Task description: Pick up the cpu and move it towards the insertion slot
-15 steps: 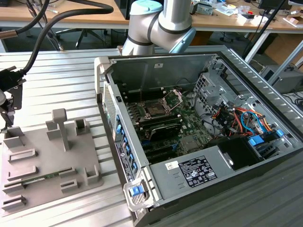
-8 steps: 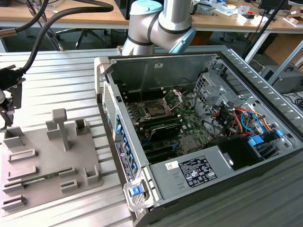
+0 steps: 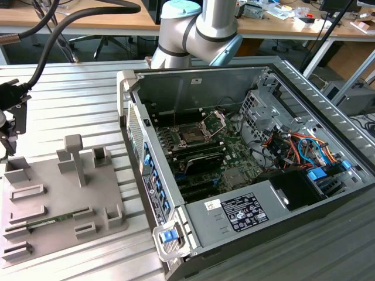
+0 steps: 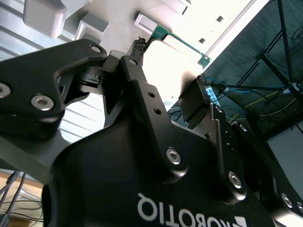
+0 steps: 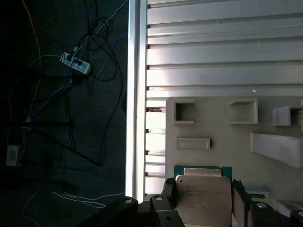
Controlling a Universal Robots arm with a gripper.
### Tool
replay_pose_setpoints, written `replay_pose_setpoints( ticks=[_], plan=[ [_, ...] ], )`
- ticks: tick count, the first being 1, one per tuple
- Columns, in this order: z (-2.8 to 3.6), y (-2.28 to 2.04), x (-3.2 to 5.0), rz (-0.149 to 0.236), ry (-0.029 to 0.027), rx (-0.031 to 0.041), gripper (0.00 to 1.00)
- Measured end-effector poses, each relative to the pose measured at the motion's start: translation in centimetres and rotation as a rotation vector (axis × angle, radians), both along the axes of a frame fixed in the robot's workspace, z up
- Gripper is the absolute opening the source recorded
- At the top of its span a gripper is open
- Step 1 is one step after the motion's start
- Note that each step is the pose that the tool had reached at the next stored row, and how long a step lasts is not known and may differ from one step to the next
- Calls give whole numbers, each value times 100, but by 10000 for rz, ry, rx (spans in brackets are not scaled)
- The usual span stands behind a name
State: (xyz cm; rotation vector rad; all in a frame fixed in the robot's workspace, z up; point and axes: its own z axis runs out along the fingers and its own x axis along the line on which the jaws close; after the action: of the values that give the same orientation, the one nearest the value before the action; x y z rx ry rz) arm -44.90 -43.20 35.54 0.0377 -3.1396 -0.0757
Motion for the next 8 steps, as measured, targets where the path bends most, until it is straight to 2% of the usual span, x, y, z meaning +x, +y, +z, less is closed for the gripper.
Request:
replay_pose_setpoints(
  ticks=[8],
  plan=[
    [19, 0, 0, 0, 0, 0, 55]
  ],
)
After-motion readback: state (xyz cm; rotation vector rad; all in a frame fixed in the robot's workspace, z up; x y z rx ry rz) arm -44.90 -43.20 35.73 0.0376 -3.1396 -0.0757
